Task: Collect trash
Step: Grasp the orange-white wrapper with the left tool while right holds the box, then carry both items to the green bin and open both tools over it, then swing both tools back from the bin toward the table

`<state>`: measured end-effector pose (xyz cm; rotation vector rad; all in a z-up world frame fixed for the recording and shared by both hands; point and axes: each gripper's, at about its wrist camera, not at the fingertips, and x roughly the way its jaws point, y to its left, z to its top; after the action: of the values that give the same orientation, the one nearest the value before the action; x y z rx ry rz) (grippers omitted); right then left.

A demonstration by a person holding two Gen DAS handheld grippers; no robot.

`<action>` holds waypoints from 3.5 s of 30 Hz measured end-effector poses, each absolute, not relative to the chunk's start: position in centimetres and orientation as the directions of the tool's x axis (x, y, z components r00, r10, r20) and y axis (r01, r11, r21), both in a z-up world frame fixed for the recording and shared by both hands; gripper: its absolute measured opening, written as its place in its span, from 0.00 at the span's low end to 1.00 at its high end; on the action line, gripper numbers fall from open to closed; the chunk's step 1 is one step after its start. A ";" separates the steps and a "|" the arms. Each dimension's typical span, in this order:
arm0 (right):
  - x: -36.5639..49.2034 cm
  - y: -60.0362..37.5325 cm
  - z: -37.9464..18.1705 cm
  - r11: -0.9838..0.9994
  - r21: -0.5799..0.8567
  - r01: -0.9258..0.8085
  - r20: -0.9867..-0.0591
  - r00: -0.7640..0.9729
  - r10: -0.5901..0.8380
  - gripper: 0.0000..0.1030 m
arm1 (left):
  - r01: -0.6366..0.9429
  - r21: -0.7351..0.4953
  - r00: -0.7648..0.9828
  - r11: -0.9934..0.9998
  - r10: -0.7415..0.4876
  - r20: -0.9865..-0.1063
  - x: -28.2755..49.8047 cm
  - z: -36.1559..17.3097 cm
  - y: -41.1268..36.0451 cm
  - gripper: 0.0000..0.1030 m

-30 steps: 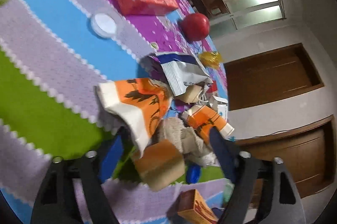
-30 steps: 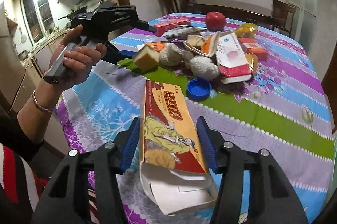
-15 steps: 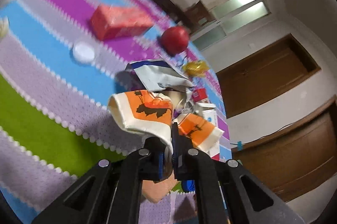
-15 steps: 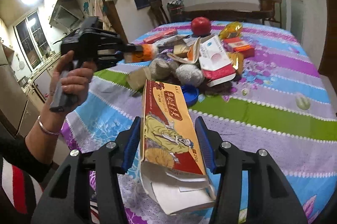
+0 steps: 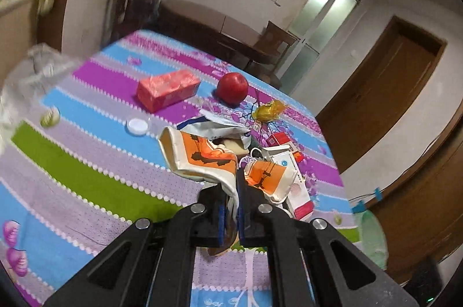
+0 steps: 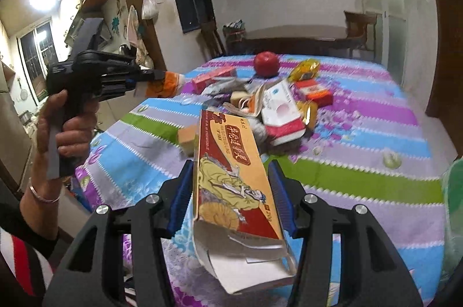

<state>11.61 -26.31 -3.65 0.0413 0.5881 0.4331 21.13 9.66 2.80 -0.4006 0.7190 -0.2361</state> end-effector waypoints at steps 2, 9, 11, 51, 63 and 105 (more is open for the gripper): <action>11.3 -26.6 -2.9 0.918 0.139 -0.372 -0.506 0.770 0.389 0.48 | 0.094 -0.369 0.746 0.925 -0.311 -0.589 20.5 3.5 8.0 0.07; 10.4 -28.2 -0.8 0.971 0.017 -0.239 -0.432 0.874 0.223 0.48 | 0.100 -0.115 0.835 0.988 -0.147 -0.531 18.2 5.2 1.9 0.07; 10.3 -28.9 -0.6 0.979 0.009 -0.205 -0.421 0.887 0.190 0.48 | 0.101 -0.075 0.848 0.992 -0.125 -0.515 17.8 5.3 0.5 0.07; 3.7 -51.3 0.8 0.928 0.098 0.360 -0.406 0.866 -0.293 0.49 | 0.520 0.110 0.760 0.847 -0.400 -0.511 18.0 4.4 -30.1 0.07; 3.5 -60.6 -1.4 0.811 0.255 0.526 -0.597 0.745 -0.296 0.49 | 0.844 -0.192 0.258 0.501 -0.693 -0.673 21.9 0.7 -45.3 0.07; 3.3 -53.7 -3.2 0.829 0.335 0.447 -0.383 0.869 -0.314 0.74 | 0.635 -0.106 0.571 0.766 -0.557 -0.603 20.7 -3.5 -31.3 0.77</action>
<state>3.30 -53.70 -3.21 0.4307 0.3218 -0.4112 20.67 -31.29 -3.55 0.1268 0.6611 -0.7012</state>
